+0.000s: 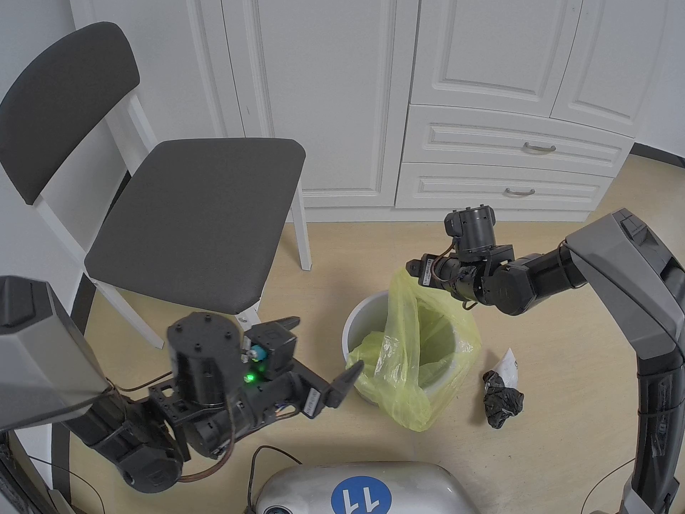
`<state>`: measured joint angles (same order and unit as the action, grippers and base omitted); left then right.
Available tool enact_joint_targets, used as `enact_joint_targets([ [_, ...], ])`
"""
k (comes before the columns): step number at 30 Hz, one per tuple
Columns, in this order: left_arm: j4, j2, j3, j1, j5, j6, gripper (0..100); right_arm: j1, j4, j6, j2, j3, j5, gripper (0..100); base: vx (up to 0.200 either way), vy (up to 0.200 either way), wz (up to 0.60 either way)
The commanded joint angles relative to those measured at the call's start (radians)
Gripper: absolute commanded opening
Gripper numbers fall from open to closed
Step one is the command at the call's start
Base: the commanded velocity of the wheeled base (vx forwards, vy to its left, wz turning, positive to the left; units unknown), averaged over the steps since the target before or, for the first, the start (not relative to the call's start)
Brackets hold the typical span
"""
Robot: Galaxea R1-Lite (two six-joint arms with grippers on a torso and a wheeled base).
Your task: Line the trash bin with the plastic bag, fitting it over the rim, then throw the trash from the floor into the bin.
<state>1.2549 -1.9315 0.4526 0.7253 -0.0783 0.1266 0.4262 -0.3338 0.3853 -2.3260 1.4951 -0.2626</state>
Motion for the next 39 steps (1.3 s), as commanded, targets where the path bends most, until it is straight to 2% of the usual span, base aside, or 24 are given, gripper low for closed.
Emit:
enact_joint_targets([
  [1,-0.302,-0.035,0.282,0.137,-0.047,-0.008,100,0.005,-0.232,0.015,0.030,-0.180,0.005,100,0.000,0.000,0.00],
  [4,-0.387,-0.081,0.373,0.171,-0.078,-0.033,100,0.005,-0.269,0.010,0.022,-0.200,0.005,100,0.000,0.000,0.00],
  [8,-0.508,-0.204,0.537,0.213,-0.158,-0.038,100,-0.010,-0.258,-0.014,0.037,-0.223,0.006,100,0.000,0.000,0.00],
  [11,-0.588,-0.254,0.617,0.229,-0.204,-0.038,100,-0.024,-0.258,-0.079,0.053,-0.253,0.006,100,0.000,0.000,0.00],
  [13,-0.703,-0.293,0.699,0.240,-0.261,-0.038,100,-0.035,-0.261,-0.152,0.073,-0.288,0.006,100,0.000,0.000,0.00],
  [18,-0.890,-0.369,0.861,0.240,-0.374,-0.047,100,-0.063,-0.263,-0.232,0.108,-0.328,0.006,100,0.000,0.000,0.00],
  [25,-0.919,-0.480,0.965,0.232,-0.472,-0.030,100,-0.087,-0.271,-0.283,0.117,-0.360,0.006,100,0.000,0.000,0.00],
  [26,-0.919,-0.524,0.996,0.226,-0.521,0.007,100,-0.087,-0.272,-0.290,0.115,-0.361,0.006,100,0.000,0.000,0.00],
  [29,-0.905,-0.581,1.034,0.206,-0.584,0.059,100,-0.087,-0.274,-0.293,0.111,-0.366,0.006,100,0.000,0.000,0.00],
  [34,-0.911,-0.616,1.086,0.169,-0.592,0.076,100,-0.090,-0.274,-0.312,0.115,-0.385,0.032,100,0.000,0.000,0.00],
  [39,-0.901,-0.612,1.086,0.094,-0.629,0.096,100,-0.096,-0.274,-0.350,0.119,-0.418,0.046,100,0.000,0.000,0.00],
])
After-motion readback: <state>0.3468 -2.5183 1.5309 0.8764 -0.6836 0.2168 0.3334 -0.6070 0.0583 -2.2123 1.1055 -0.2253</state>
